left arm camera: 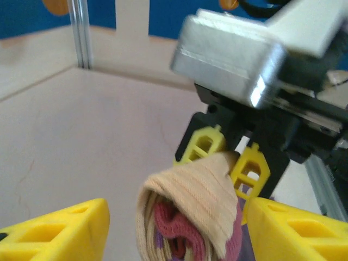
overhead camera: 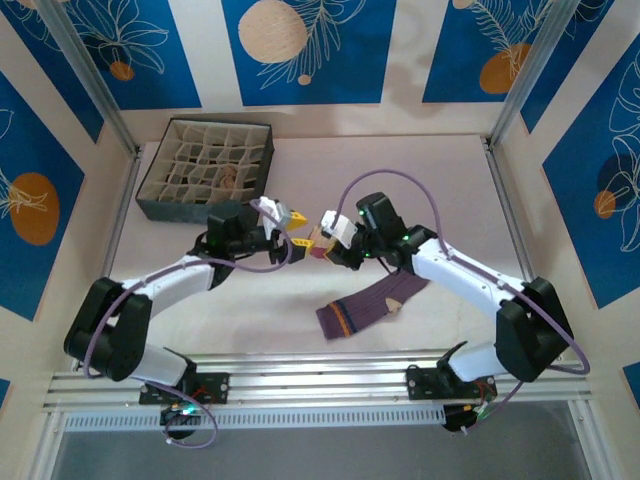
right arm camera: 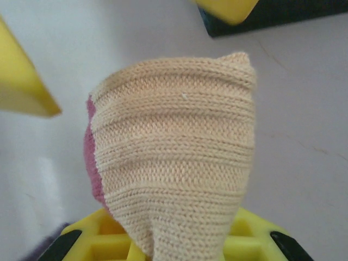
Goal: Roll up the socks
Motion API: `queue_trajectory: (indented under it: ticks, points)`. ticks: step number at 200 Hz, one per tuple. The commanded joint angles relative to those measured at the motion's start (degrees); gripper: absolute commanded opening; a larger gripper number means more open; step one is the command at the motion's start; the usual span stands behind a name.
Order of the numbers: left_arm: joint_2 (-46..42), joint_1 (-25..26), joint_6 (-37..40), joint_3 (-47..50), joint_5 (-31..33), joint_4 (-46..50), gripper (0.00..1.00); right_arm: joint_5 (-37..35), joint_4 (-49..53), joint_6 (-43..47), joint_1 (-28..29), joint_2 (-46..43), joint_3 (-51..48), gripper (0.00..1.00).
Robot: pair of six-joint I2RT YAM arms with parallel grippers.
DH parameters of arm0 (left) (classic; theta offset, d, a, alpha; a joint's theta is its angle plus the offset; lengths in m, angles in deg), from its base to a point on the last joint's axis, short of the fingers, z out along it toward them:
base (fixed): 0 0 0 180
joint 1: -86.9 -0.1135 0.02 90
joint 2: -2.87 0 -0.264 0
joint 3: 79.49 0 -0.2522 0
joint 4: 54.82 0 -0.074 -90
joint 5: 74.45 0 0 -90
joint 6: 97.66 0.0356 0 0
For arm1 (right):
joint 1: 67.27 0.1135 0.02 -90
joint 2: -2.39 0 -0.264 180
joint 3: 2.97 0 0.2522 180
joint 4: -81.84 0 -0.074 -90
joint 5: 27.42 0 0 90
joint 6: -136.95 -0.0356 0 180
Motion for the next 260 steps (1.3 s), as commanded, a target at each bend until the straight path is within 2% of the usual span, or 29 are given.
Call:
queue_trajectory:
  ticks: [1, 15, 41, 70, 111, 136, 149, 161, 197, 204, 211, 216, 230, 240, 252, 260]
  points:
    - [-1.8, -0.4, -6.9, 3.3, -4.7, -13.7, 0.66, 15.9, 2.8, -6.1, -1.9, -2.7, 3.3, 0.0]
    - [-2.1, -0.5, -9.5, 3.8, -5.9, -16.1, 0.68, 21.3, 2.8, -7.0, -2.3, -3.4, 4.3, 0.0]
    - [-3.1, -0.5, -10.3, 3.5, -8.9, -14.8, 0.69, 29.3, 2.7, -7.4, -2.3, -4.1, 5.6, 0.0]
    - [-4.7, -0.5, -12.0, 2.2, -14.7, -15.5, 0.68, 35.4, 4.5, -6.9, -1.7, -3.8, 6.8, 0.0]
    - [-6.8, -0.8, -14.4, -0.3, -22.5, -15.5, 0.57, 47.1, 5.4, -6.1, -1.4, -3.8, 7.2, 0.0]
    - [-7.5, -0.8, -17.4, -1.9, -25.1, -17.3, 0.51, 51.7, 8.2, -4.9, -1.1, -2.2, 9.6, 0.0]
    - [-7.5, -0.8, -18.3, -2.7, -26.4, -17.7, 0.45, 53.7, 10.2, -4.1, -1.0, -0.9, 11.3, 0.0]
    - [-7.5, -0.8, -19.0, -3.6, -27.3, -17.8, 0.35, 55.6, 10.9, -4.1, -1.1, 0.1, 12.6, 0.0]
    - [-7.6, -0.8, -21.0, -5.1, -29.2, -18.5, 0.01, 55.1, 10.7, -4.6, -1.2, 2.9, 16.1, 0.0]
    - [-7.7, -1.0, -21.0, -5.4, -29.1, -18.3, 0.0, 53.0, 10.1, -5.7, -1.4, 3.4, 16.7, 0.09]
    - [-7.9, -1.3, -20.9, -5.5, -28.7, -18.0, 0.0, 50.3, 8.9, -7.5, -1.7, 3.8, 17.1, 0.27]
    - [-8.1, -1.8, -20.7, -5.6, -28.1, -17.4, 0.0, 48.4, 7.7, -8.8, -2.0, 4.1, 17.2, 0.36]
    - [-9.1, -4.0, -17.7, -6.2, -25.1, -10.4, 0.0, 44.3, 4.1, -12.2, -3.2, 4.5, 17.2, 0.42]
    - [-10.2, -6.3, -12.1, -7.7, -21.7, 1.7, 0.0, 40.8, 1.9, -15.2, -3.9, 4.9, 17.4, 0.51]
    - [-11.6, -8.7, -4.2, -10.1, -14.3, 17.4, 0.0, 38.3, 0.9, -16.9, -4.4, 5.4, 18.6, 0.54]
    - [-12.2, -10.4, -0.6, -11.5, -10.1, 24.2, 0.0, 34.9, 1.0, -18.1, -4.5, 5.9, 19.5, 0.56]
